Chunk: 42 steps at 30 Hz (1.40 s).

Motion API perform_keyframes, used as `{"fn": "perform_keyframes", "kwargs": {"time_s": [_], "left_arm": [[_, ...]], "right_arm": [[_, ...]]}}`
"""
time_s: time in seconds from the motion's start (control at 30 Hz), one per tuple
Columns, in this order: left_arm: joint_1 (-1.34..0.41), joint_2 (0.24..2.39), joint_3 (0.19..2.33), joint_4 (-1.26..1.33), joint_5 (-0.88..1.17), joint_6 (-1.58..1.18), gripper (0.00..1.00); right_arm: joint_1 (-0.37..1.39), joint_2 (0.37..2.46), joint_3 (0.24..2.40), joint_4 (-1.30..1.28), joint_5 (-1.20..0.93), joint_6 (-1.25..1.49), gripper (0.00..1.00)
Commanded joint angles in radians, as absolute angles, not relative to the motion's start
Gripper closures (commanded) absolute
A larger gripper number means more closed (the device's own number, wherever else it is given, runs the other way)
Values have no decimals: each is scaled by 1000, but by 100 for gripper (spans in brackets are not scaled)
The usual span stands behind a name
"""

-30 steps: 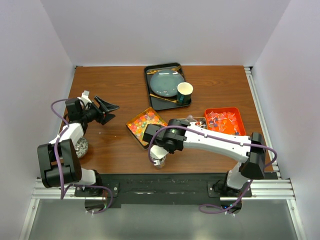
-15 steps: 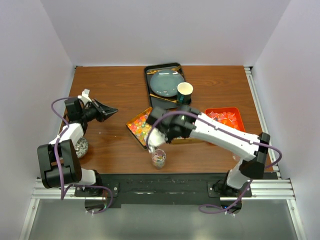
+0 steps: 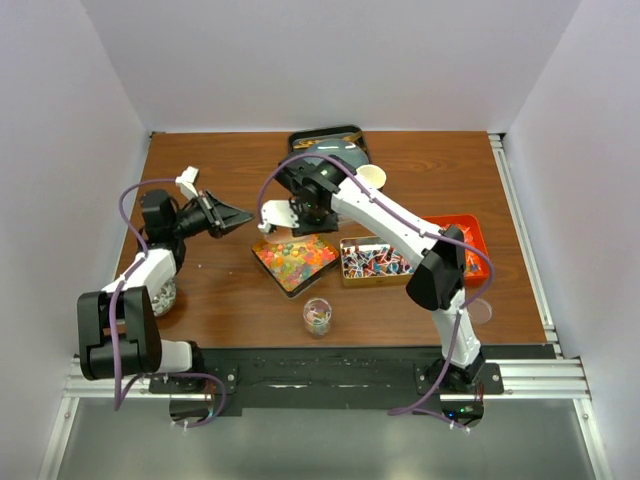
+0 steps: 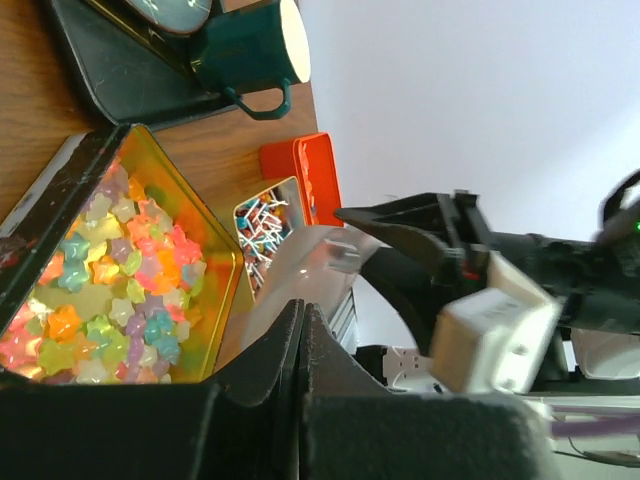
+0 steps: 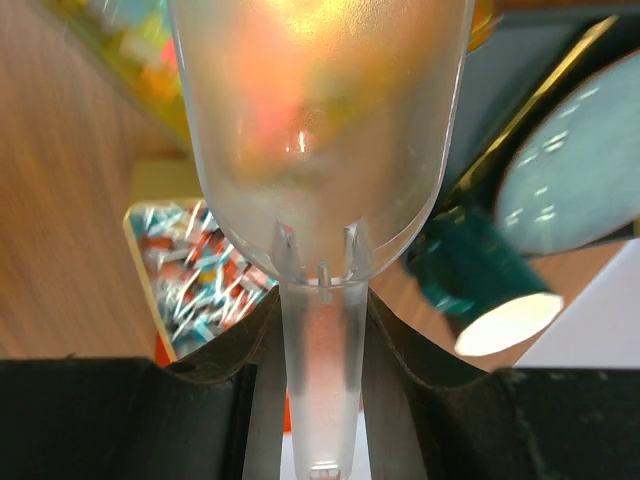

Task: Pack the candies
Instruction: Adjust the spatula, then scoop the fake candies from the storage box.

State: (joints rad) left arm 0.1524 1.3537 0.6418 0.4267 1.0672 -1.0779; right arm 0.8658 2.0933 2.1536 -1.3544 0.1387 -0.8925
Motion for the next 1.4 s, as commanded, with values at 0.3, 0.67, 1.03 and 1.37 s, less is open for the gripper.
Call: {"fn": "perform_keyframes", "kwargs": {"time_s": [0.3, 0.67, 1.03, 1.37], "left_arm": [[137, 1460, 739, 344, 1049, -966, 100], [201, 1477, 767, -47, 862, -703, 49], [202, 1483, 574, 51, 802, -882, 29], [202, 1467, 453, 23, 761, -914, 97]], "right_arm": [[876, 1974, 2329, -1433, -155, -851, 100], [853, 1974, 2162, -1558, 108, -963, 100], [845, 1950, 1951, -1419, 463, -1369, 100], [870, 2019, 1957, -1324, 589, -1676, 100]]}}
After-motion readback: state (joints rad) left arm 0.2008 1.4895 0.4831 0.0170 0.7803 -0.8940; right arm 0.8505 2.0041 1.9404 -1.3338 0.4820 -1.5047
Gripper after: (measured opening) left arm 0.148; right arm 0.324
